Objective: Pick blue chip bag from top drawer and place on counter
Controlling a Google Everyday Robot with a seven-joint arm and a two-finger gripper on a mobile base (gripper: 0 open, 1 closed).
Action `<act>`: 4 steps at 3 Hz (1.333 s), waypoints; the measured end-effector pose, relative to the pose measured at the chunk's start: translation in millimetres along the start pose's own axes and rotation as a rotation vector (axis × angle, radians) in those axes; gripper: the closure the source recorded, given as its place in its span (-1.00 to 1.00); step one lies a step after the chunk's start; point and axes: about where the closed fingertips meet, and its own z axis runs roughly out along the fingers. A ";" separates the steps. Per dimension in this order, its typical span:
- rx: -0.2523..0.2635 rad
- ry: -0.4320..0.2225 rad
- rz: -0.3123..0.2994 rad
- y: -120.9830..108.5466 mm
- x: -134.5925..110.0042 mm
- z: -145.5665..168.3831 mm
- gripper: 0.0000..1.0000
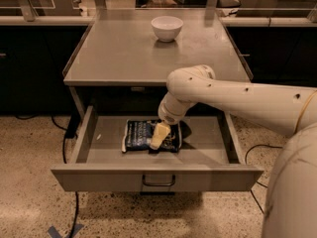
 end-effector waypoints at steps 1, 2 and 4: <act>0.000 0.000 0.000 0.0 0.0 0.0 -1.00; 0.000 0.000 0.000 0.0 0.0 0.1 -0.74; 0.000 0.000 0.000 0.1 0.0 0.1 0.17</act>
Offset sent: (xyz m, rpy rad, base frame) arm 0.0000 0.0000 0.0000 0.0000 0.0001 0.0000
